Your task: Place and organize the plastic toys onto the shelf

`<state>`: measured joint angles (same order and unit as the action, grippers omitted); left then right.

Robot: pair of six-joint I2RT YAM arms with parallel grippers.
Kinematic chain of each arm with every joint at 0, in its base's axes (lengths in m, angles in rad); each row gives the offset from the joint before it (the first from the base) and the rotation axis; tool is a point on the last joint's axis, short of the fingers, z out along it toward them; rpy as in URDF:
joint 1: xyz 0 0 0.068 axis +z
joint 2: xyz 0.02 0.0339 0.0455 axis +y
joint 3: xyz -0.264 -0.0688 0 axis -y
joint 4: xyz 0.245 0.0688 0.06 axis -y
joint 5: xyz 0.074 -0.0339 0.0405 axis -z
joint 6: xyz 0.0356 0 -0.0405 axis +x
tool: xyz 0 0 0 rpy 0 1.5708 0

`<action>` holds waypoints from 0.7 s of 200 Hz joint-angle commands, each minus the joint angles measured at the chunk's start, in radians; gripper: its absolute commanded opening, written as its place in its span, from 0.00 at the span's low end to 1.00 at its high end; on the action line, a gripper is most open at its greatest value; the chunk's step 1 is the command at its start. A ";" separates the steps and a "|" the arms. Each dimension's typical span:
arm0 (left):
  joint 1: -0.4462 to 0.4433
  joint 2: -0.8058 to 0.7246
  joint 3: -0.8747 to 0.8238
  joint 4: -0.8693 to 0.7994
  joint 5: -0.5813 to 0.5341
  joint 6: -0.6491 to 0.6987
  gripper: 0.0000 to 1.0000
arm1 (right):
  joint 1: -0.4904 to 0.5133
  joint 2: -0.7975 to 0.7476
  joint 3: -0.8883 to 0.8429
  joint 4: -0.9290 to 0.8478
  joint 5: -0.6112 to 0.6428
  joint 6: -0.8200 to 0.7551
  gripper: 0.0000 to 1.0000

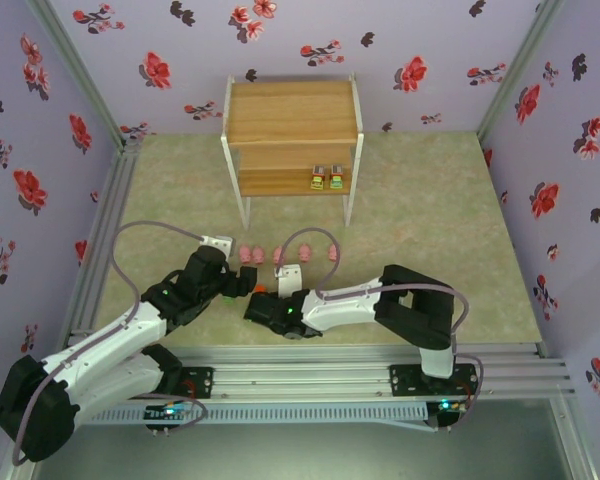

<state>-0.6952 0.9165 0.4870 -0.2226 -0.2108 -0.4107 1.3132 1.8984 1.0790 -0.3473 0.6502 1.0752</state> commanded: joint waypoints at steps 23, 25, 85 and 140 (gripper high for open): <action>0.006 -0.015 -0.013 -0.016 -0.024 -0.008 0.91 | -0.016 0.022 0.022 0.022 0.037 0.010 0.26; 0.006 -0.015 -0.013 -0.016 -0.024 -0.008 0.91 | -0.016 0.023 0.022 0.022 0.038 0.010 0.26; 0.006 -0.015 -0.015 -0.012 -0.023 -0.007 0.91 | -0.031 0.045 0.014 0.053 0.041 0.011 0.25; 0.006 -0.013 -0.016 -0.010 -0.022 -0.005 0.91 | -0.029 0.070 0.010 0.043 0.051 0.024 0.21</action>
<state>-0.6952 0.9138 0.4866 -0.2226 -0.2108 -0.4107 1.2873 1.9392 1.0843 -0.2977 0.6621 1.0752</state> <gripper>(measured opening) 0.915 0.219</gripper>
